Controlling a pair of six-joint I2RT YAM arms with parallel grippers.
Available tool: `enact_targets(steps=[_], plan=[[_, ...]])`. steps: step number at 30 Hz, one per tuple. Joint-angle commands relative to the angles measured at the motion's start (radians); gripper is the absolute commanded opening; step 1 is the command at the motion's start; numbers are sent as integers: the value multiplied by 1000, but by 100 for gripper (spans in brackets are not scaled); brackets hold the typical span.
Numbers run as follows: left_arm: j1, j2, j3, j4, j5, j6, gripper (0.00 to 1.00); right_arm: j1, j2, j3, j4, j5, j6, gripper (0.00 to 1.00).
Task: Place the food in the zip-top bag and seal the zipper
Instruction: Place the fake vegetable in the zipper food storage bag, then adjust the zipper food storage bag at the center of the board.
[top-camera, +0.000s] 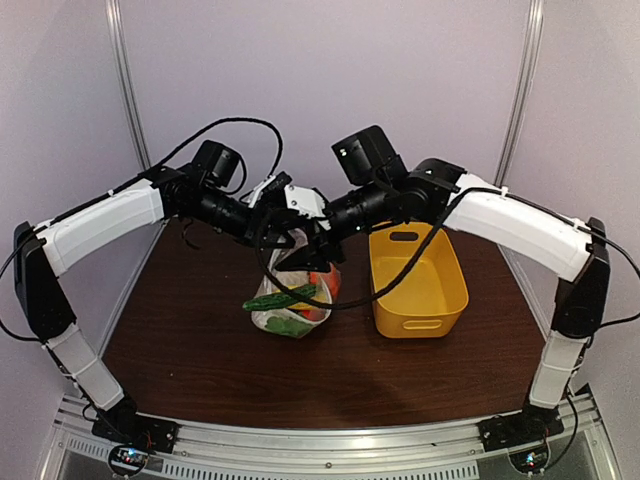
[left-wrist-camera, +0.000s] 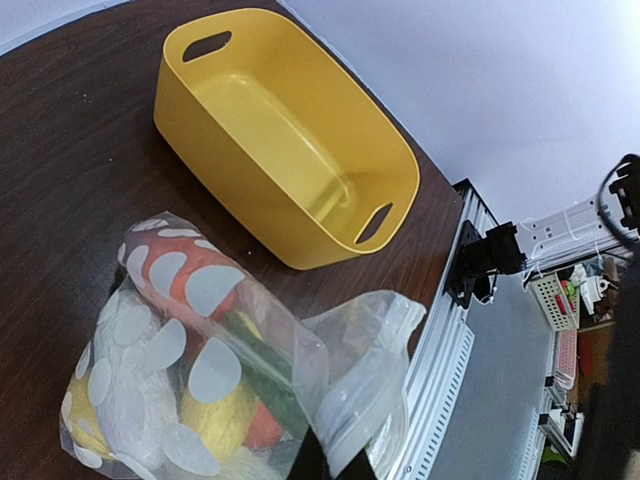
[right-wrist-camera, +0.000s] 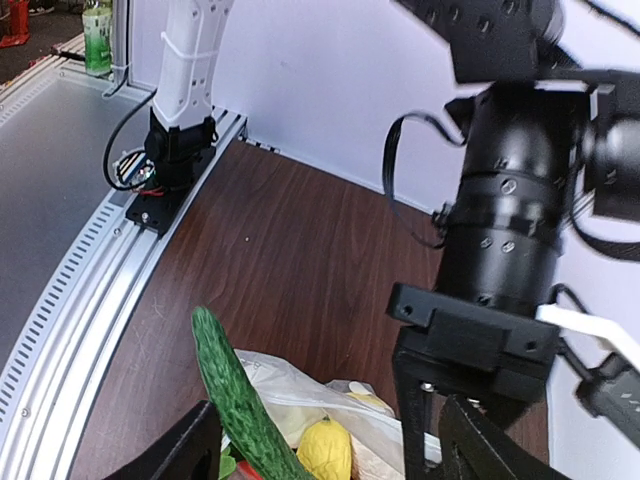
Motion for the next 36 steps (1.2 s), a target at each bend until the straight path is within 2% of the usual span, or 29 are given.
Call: enact_targets(steps=[1, 2, 6, 8, 12, 14, 21, 34, 36], plan=[[-3, 18, 38, 14, 12, 20, 0, -7, -108, -27, -42, -24, 29, 92], [-2, 21, 40, 15, 13, 18, 0, -8, -121, -38, -63, -37, 22, 99], [-2, 35, 55, 1, 19, 11, 0, -6, -167, -130, -159, -90, -73, 100], [-2, 37, 58, -7, 20, 13, 0, -3, -182, -174, -219, -39, -181, 100], [-2, 52, 67, -42, 35, 36, 0, 3, -165, -206, -352, 109, -320, 69], [-2, 54, 62, -44, 36, 42, 0, 9, -163, -219, -387, 147, -362, 58], [-2, 65, 53, -44, 48, 62, 0, 67, -220, -361, -253, 268, -381, 55], [-2, 71, 28, -45, 61, 80, 0, 153, -124, -343, -169, 462, -364, 51], [-2, 74, 29, -46, 61, 82, 0, 158, -96, -334, -158, 507, -353, 43]])
